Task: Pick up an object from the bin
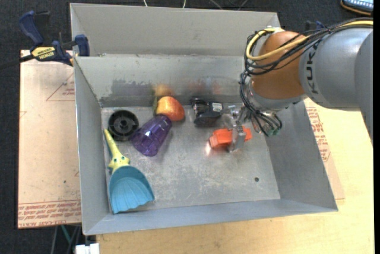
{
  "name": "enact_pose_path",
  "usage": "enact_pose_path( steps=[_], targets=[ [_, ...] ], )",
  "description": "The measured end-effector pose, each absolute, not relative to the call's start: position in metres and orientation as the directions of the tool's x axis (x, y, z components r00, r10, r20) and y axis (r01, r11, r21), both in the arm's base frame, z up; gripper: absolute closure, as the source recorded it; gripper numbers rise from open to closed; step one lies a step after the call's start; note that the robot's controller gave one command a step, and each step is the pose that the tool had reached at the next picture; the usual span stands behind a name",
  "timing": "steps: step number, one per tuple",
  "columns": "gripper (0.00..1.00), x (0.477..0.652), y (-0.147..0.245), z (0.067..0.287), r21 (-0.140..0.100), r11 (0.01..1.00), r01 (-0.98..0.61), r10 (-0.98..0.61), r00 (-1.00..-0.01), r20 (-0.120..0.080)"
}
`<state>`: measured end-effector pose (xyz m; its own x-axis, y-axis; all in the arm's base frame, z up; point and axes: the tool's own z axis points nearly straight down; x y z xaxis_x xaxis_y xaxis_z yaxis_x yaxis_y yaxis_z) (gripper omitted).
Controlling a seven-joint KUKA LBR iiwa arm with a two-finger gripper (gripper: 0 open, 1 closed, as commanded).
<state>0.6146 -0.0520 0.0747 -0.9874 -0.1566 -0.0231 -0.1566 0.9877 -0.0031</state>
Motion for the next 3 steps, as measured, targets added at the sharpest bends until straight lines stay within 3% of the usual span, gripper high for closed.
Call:
enact_pose_path(
  steps=[1,3],
  targets=[
    [1.0,0.613,-0.051,0.103,-0.001,0.988,-0.157,-0.157,-0.987,-0.02],
    [1.0,0.614,-0.05,0.137,-0.001,0.988,-0.158,-0.158,-0.987,-0.023]
  ],
)
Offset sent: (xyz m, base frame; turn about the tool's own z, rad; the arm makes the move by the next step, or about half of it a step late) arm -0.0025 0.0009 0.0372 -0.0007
